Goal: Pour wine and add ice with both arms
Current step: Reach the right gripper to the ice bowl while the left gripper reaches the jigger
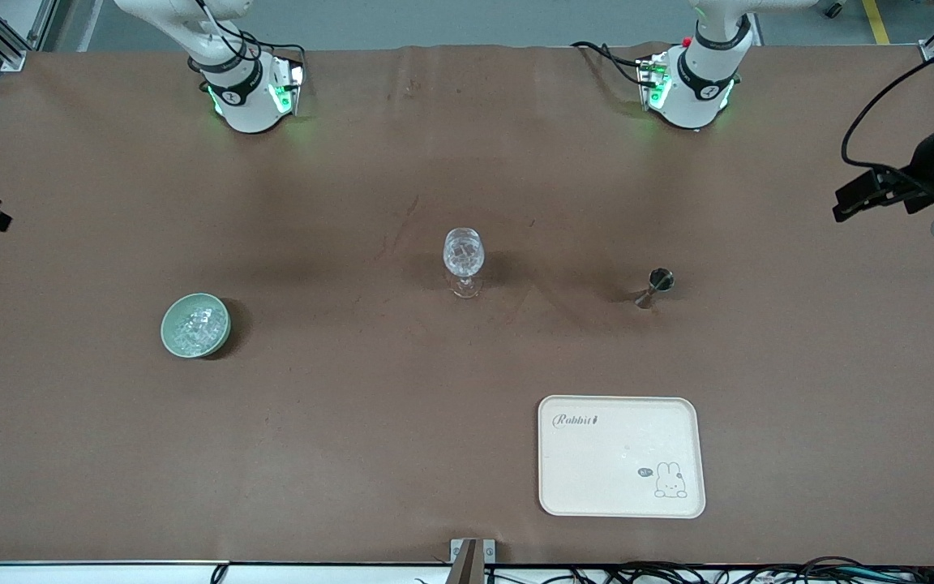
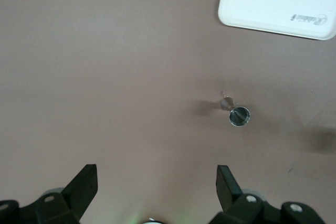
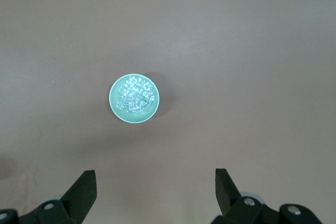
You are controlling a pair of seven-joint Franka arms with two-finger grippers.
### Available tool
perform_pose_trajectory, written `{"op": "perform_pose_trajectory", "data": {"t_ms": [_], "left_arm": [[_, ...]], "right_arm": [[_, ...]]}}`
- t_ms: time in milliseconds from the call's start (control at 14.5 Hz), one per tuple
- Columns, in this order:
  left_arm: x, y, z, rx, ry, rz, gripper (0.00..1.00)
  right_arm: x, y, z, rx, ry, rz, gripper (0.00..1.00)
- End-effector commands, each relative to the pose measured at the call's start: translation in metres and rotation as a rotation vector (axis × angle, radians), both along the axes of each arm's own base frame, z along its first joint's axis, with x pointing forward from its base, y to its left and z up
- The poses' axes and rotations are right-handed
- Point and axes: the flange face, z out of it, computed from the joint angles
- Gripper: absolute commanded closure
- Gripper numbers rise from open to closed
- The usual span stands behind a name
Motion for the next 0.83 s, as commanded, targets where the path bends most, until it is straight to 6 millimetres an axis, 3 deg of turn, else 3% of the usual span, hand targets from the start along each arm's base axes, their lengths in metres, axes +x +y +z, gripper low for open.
{"op": "perform_pose_trajectory", "data": {"t_ms": [0, 276, 414, 621, 759], "left_arm": [[0.012, 0.019, -0.036, -0.064, 0.093, 0.187, 0.0], [0.033, 0.034, -0.094, -0.167, 0.216, 0.457, 0.0], [0.044, 0.059, -0.129, -0.26, 0.283, 0.595, 0.0], [0.058, 0.086, -0.193, -0.39, 0.393, 0.746, 0.0], [0.065, 0.088, -0.235, -0.443, 0.467, 0.823, 0.01]], "right_arm": [[0.004, 0.002, -0.051, 0.007, 0.026, 0.066, 0.0], [0.006, 0.018, -0.122, 0.023, 0.03, 0.141, 0.0], [0.009, 0.027, -0.155, 0.029, 0.026, 0.156, 0.0], [0.011, 0.037, -0.196, 0.026, 0.01, 0.177, 0.0], [0.01, 0.046, -0.226, 0.022, -0.025, 0.195, 0.0]]}}
